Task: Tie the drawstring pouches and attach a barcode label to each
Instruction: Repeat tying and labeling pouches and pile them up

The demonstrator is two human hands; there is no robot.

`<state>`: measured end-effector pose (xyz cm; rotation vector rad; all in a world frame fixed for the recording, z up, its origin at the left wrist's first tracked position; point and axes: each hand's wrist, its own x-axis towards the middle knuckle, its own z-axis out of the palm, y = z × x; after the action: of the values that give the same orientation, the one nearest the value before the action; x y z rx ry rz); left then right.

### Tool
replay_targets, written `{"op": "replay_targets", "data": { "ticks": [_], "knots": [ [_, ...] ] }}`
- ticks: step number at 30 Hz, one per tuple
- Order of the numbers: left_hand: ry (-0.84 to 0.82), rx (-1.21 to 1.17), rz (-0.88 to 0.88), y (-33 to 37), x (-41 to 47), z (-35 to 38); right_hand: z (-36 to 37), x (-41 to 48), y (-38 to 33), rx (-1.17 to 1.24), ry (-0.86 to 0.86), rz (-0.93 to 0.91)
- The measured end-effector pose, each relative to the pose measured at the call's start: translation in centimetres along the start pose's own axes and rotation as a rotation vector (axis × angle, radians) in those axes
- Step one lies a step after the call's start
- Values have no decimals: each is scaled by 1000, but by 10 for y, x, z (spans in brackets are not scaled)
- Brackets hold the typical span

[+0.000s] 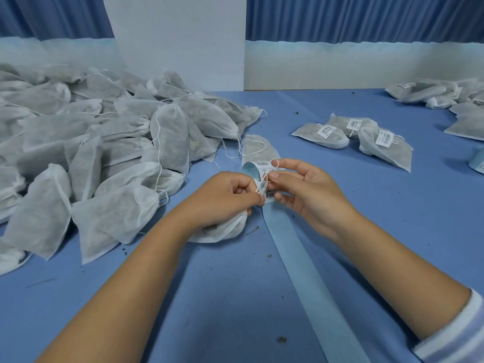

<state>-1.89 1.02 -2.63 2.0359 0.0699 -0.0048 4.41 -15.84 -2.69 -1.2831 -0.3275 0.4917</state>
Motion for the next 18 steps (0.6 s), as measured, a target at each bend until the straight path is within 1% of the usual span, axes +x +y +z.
{"op": "replay_targets", "data": {
  "ticks": [5,10,15,18],
  "knots": [
    [-14,19,23,0,-1,0,2,0,0,16,-15,29],
    [-9,15,28,2,-1,-1,0,1,1,1,-22,11],
    [-12,-4,32,2,-2,-4,-2,2,1,-96,-18,26],
    [-18,-15,28,2,-2,-6,-2,2,0,-105,-14,34]
  ]
}}
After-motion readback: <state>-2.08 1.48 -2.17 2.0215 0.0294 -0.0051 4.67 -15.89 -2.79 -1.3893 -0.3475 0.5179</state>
